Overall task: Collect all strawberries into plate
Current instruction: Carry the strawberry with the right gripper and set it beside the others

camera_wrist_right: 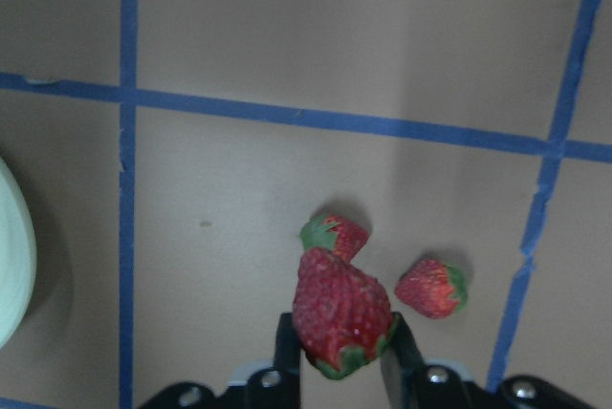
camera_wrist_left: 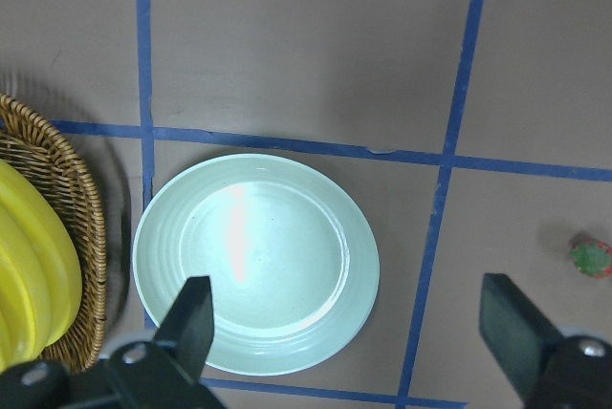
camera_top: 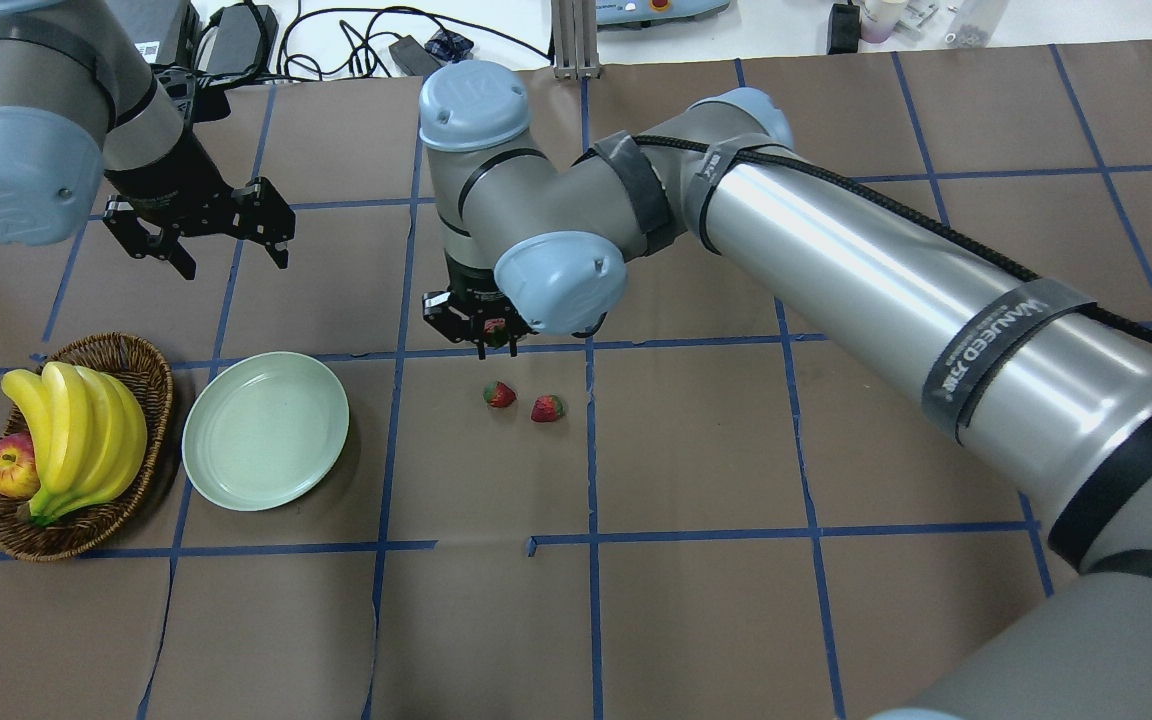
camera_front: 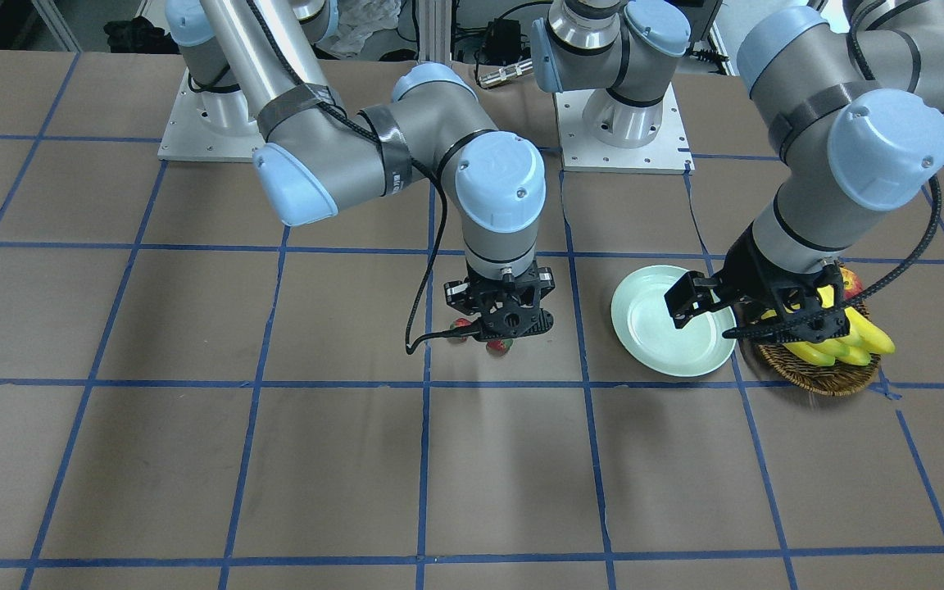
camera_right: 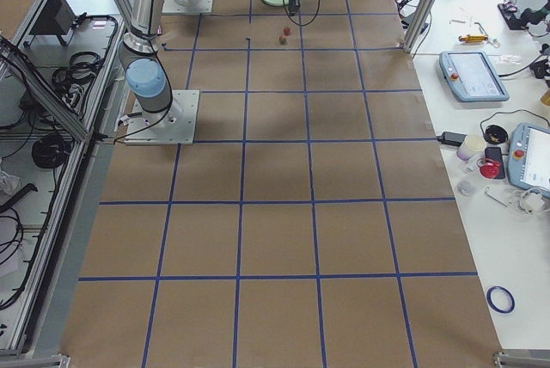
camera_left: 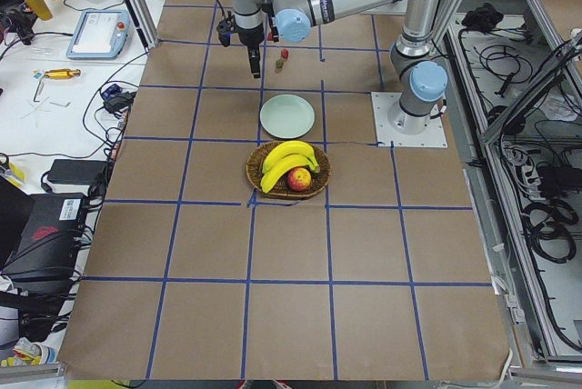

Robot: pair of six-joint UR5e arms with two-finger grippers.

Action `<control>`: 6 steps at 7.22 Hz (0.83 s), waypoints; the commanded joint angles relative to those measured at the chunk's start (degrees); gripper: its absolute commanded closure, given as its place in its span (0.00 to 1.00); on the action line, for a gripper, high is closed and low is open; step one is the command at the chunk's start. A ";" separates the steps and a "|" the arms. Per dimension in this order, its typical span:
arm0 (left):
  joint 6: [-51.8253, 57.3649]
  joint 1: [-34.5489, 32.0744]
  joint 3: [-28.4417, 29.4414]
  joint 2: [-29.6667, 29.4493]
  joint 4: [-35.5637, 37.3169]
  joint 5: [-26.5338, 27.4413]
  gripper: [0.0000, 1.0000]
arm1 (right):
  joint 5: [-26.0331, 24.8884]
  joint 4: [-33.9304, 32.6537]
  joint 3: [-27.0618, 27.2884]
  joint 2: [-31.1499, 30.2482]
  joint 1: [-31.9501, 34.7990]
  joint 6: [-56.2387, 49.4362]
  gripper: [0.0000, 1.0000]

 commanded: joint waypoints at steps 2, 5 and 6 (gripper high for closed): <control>0.09 0.16 -0.18 -0.27 0.00 -0.26 0.00 | 5.04 -0.73 -0.09 2.90 1.72 0.68 1.00; 0.18 0.16 -0.36 -0.54 0.00 -0.26 0.00 | 6.20 -1.43 0.52 4.91 2.51 0.59 1.00; 0.18 0.16 -0.27 -0.71 0.00 -0.26 0.00 | 6.29 -1.43 0.52 5.27 2.60 0.59 1.00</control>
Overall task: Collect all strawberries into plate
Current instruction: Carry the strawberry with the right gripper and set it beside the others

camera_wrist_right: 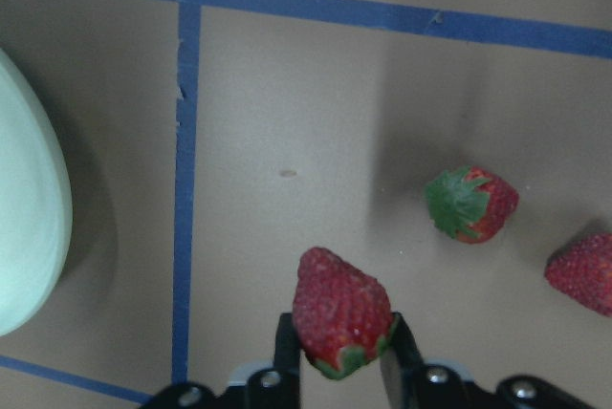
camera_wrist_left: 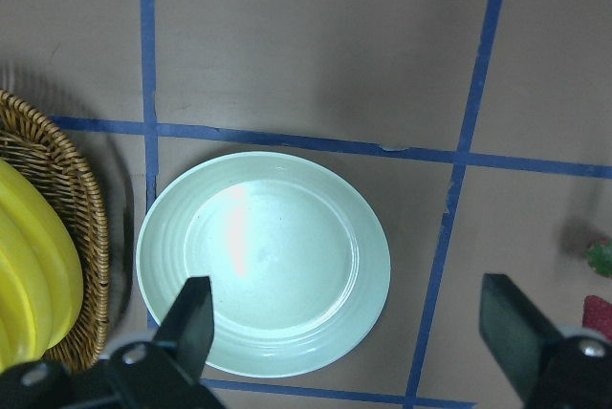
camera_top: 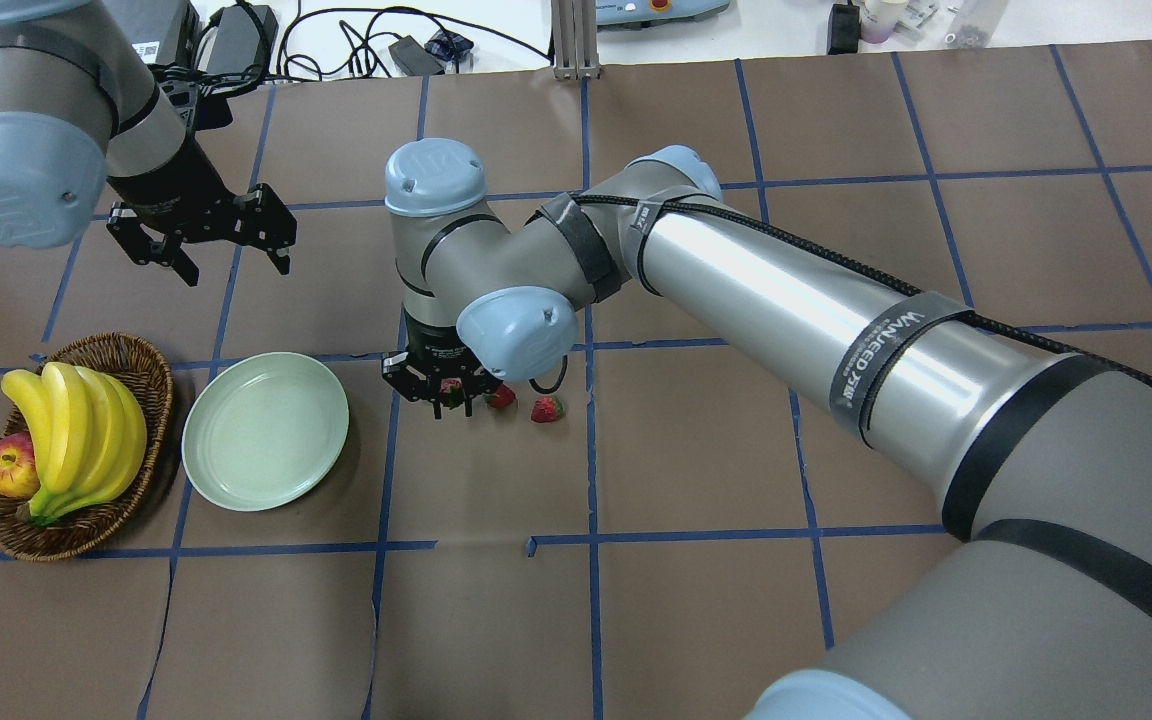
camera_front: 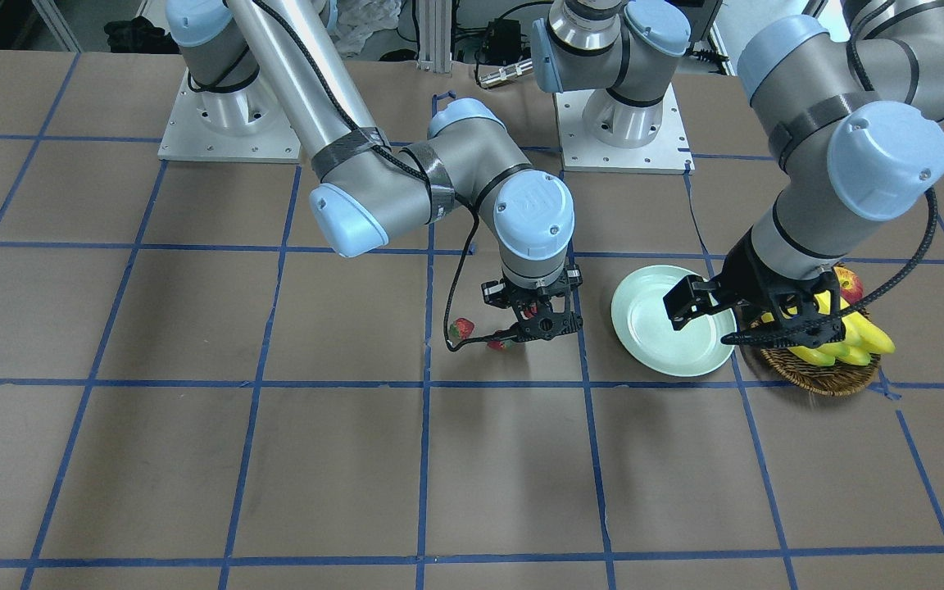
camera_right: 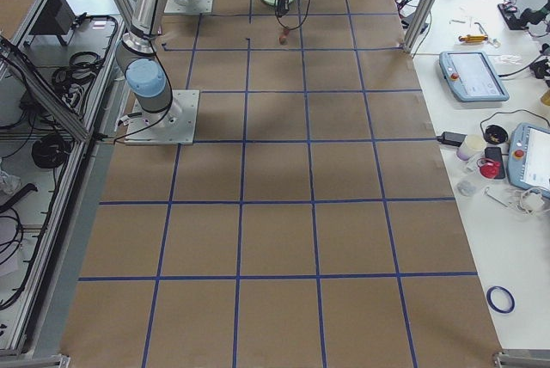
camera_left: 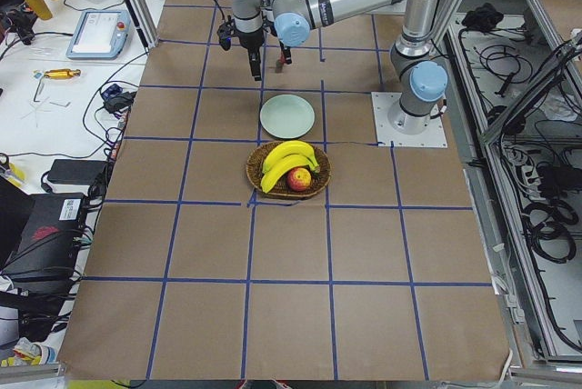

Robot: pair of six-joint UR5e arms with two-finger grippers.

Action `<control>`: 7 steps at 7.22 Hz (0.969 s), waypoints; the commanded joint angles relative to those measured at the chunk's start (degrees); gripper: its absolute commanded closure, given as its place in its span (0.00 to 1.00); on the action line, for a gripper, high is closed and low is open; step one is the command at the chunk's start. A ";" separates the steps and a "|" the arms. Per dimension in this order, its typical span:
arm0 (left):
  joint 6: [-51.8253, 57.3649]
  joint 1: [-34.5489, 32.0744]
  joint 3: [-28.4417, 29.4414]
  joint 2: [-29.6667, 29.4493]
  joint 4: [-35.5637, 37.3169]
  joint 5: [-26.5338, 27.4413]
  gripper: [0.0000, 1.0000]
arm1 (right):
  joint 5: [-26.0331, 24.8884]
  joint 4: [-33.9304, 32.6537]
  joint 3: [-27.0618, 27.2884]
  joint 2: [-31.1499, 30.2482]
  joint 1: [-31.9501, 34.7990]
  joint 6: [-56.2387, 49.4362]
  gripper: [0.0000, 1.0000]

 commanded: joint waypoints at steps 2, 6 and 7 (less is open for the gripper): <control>0.11 0.00 0.46 -0.35 0.00 0.09 0.00 | 0.06 -0.77 0.17 2.00 0.13 -0.24 0.98; 0.02 0.00 -0.07 -0.44 0.53 0.09 0.00 | -0.73 -2.19 0.78 3.24 0.04 -0.51 0.67; 0.02 0.00 0.02 -0.70 0.53 0.09 0.00 | -0.82 -2.27 0.87 3.24 0.12 -0.42 0.52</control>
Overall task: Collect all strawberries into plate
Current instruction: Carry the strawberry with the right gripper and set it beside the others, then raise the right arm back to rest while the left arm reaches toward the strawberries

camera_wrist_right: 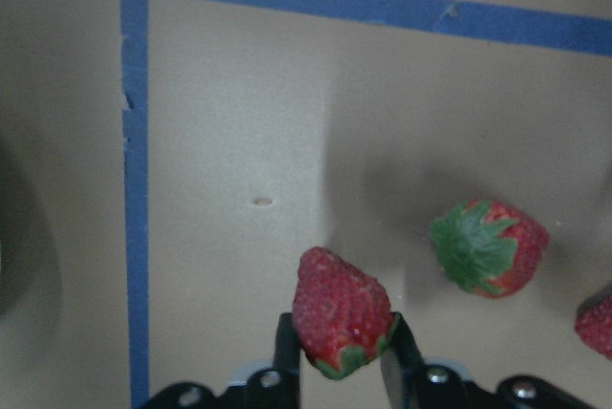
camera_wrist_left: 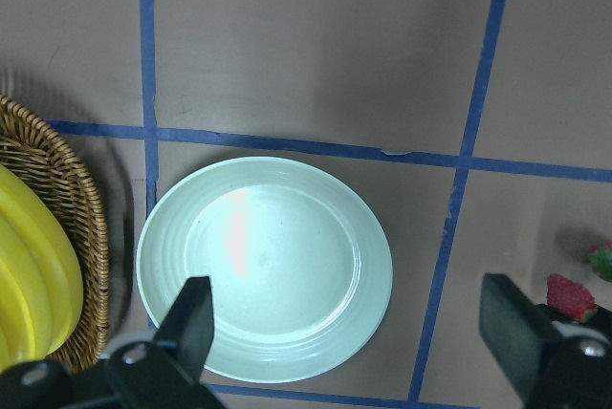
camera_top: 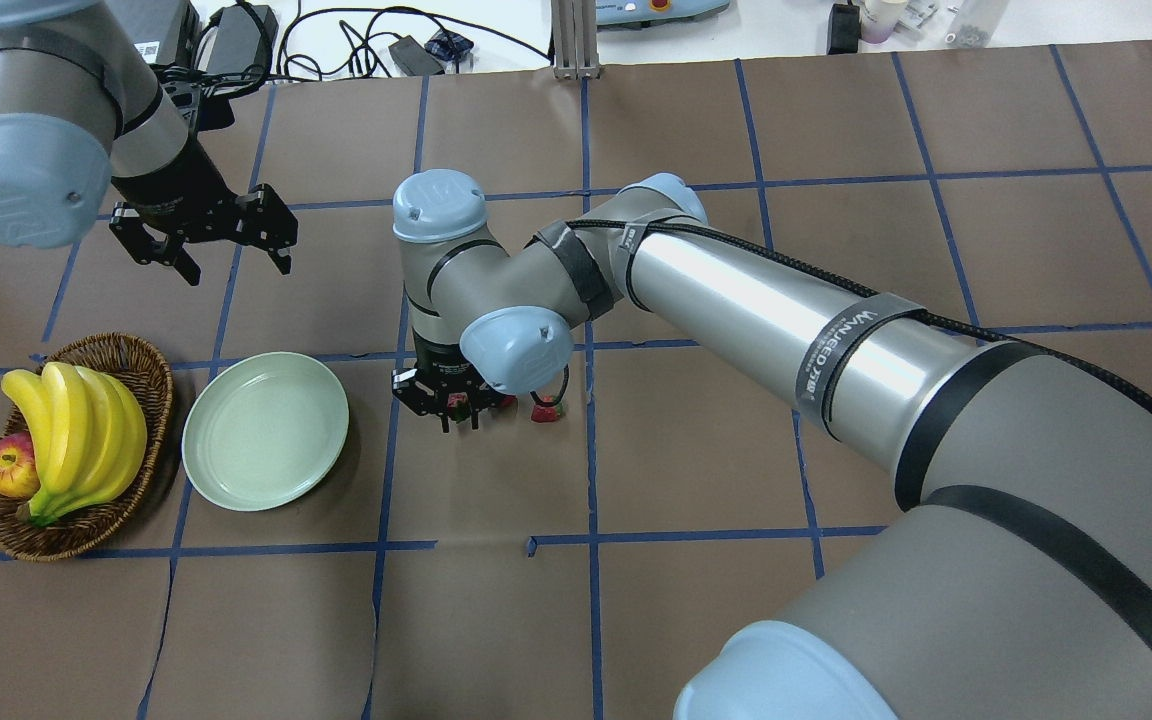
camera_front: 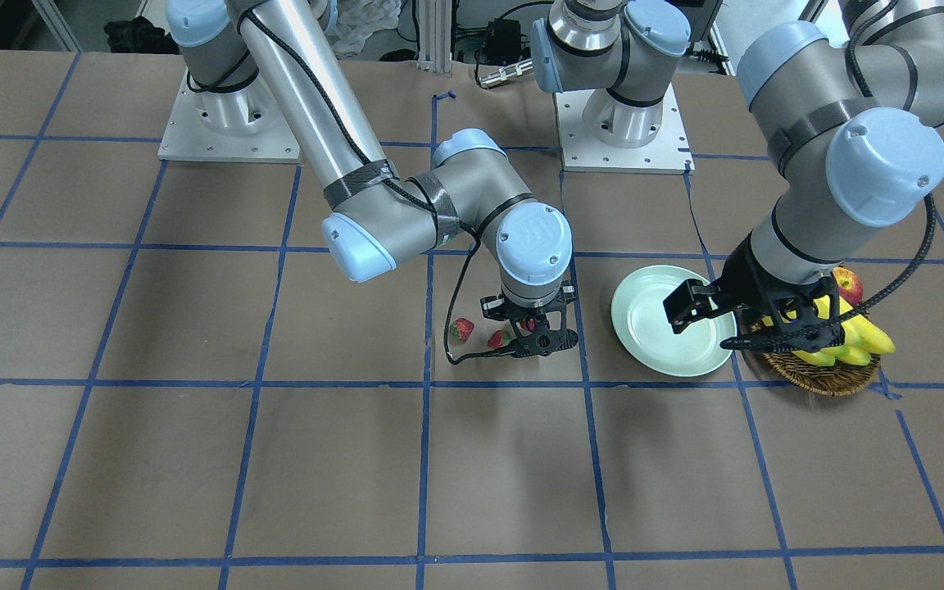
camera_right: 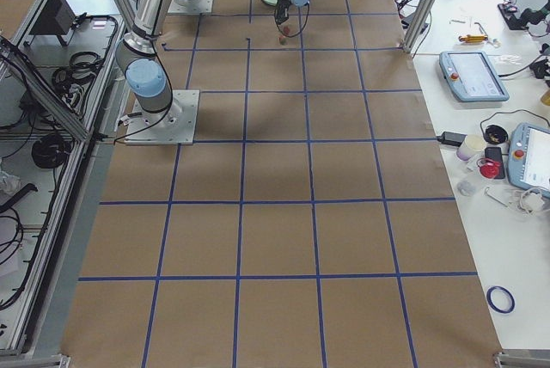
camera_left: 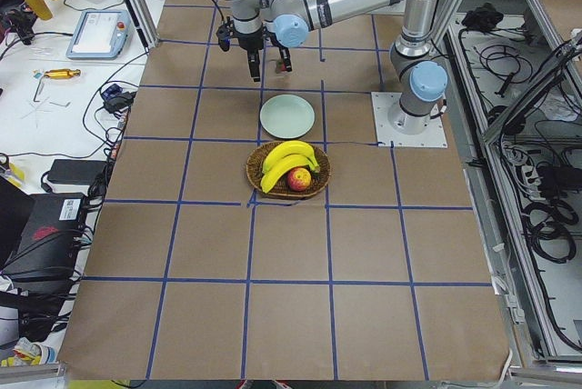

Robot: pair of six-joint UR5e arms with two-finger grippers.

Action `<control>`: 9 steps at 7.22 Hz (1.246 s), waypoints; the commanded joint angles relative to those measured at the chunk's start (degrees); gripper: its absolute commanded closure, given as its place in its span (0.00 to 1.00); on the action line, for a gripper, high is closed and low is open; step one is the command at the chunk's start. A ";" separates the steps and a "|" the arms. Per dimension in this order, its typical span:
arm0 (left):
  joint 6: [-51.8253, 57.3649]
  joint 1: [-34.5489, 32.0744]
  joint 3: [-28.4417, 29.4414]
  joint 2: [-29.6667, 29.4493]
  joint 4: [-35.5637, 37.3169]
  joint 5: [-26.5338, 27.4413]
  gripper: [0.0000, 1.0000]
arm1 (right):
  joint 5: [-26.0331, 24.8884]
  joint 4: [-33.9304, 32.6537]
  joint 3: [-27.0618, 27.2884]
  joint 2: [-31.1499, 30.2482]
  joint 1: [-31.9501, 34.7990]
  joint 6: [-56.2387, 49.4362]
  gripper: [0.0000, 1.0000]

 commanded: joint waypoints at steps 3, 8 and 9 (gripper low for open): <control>-0.02 0.00 0.01 -0.64 0.02 -0.02 0.00 | -0.96 0.08 -0.29 -0.82 -0.06 0.86 0.00; -0.29 -0.09 0.18 -0.81 0.02 -0.11 0.00 | -3.33 11.05 -0.04 -14.51 -8.91 -4.11 0.00; -0.29 -0.09 0.18 -0.81 0.02 0.24 0.00 | -4.46 10.98 0.32 -14.71 -9.55 -5.89 0.00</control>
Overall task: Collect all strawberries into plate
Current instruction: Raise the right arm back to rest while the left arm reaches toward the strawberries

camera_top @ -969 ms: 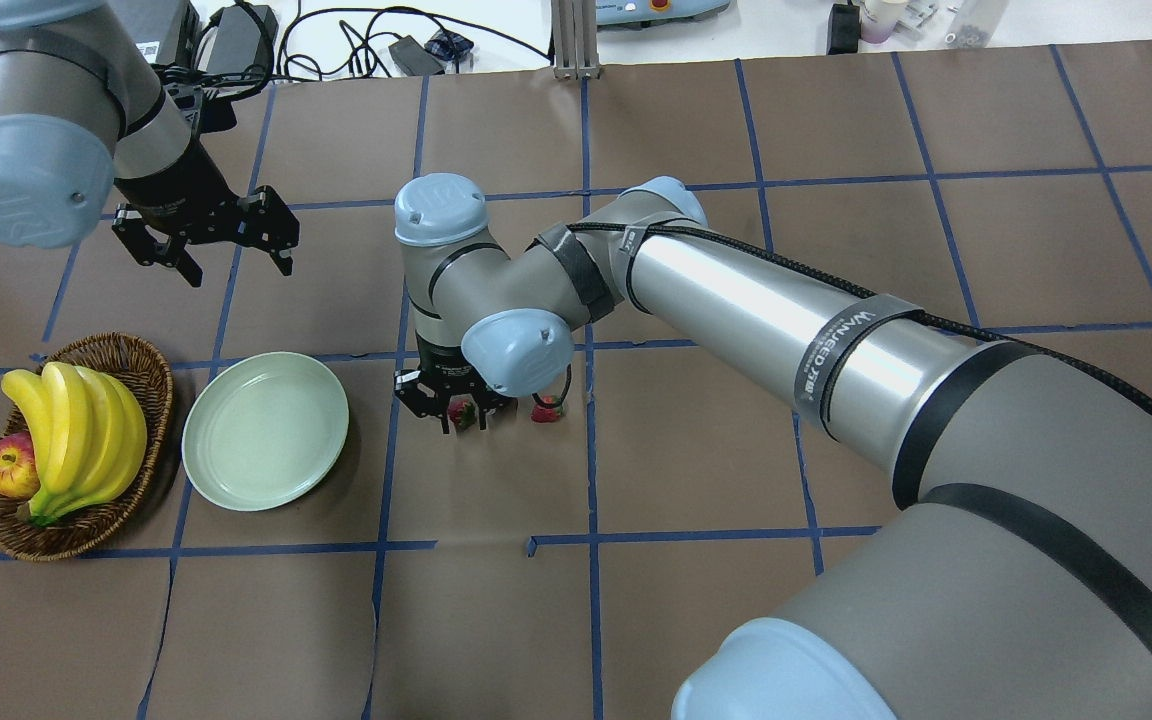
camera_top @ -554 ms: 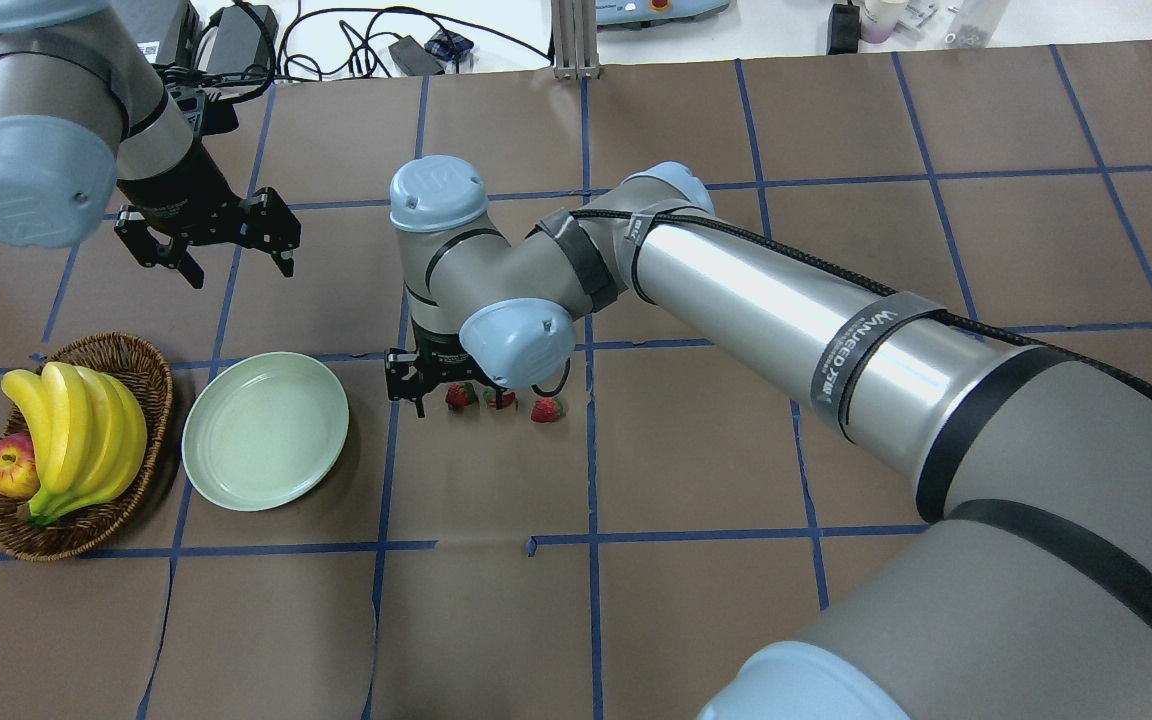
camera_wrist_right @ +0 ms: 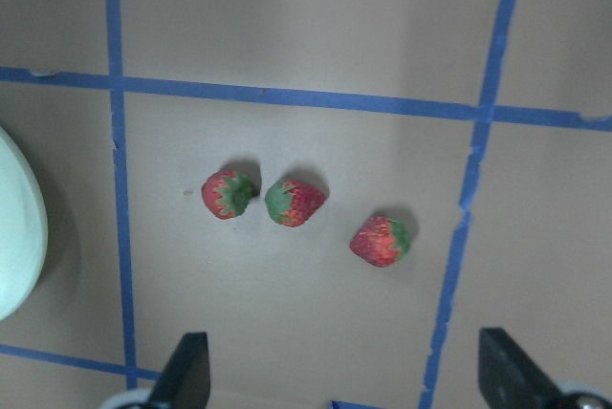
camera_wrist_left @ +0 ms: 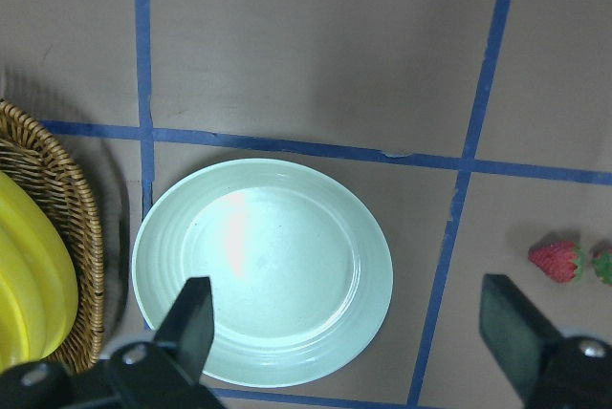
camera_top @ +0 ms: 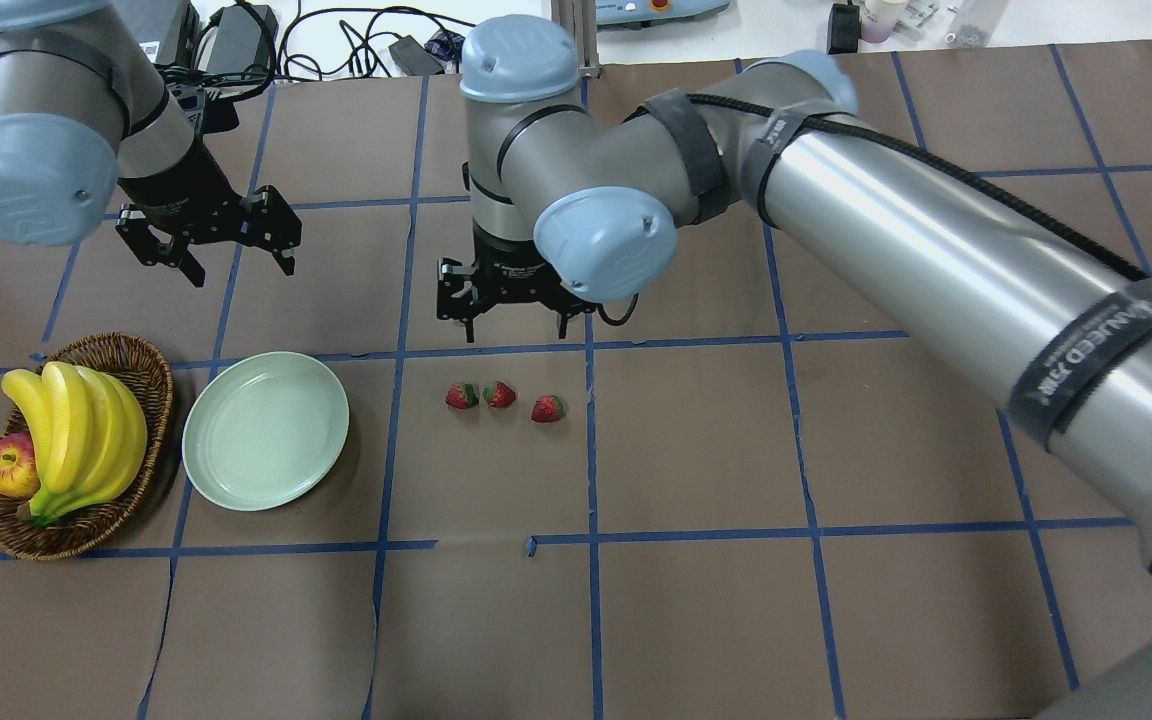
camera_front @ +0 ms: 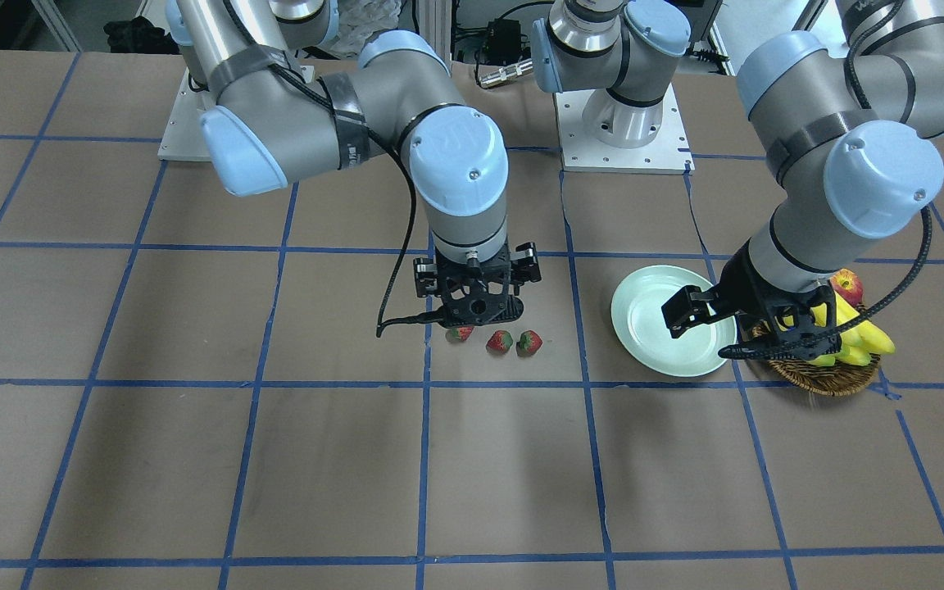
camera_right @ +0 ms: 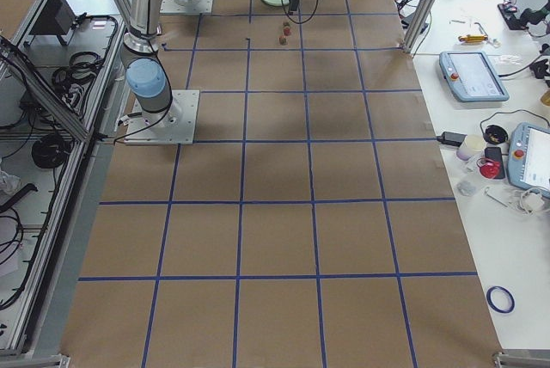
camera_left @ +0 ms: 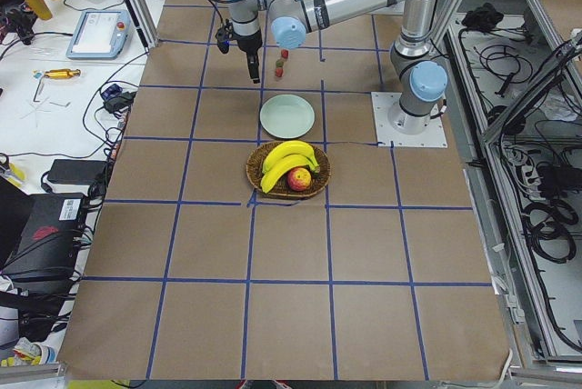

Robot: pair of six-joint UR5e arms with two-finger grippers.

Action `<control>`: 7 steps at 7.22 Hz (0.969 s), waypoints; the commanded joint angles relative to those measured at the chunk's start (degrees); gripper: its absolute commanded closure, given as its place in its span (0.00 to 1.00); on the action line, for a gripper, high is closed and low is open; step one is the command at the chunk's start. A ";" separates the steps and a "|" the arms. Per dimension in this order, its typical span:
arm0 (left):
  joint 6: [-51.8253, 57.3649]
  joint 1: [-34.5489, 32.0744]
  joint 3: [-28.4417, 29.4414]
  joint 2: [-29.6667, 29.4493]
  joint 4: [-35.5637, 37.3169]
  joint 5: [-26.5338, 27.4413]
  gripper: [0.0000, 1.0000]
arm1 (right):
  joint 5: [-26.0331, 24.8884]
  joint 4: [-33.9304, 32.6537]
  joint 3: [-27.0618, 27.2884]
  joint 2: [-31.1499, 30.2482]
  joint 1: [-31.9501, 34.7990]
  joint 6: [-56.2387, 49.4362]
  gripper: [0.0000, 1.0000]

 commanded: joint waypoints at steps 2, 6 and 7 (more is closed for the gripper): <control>-1.01 -0.30 0.58 0.05 -0.09 0.00 0.00 | -2.66 1.09 -0.31 -1.80 -1.86 -3.12 0.00; -10.50 -2.66 0.15 -0.21 0.09 -0.26 0.00 | -5.73 4.32 0.38 -6.53 -9.29 -6.01 0.00; -10.77 -4.59 0.15 -0.65 0.17 -0.35 0.00 | -6.26 6.86 0.38 -8.64 -12.72 -9.07 0.00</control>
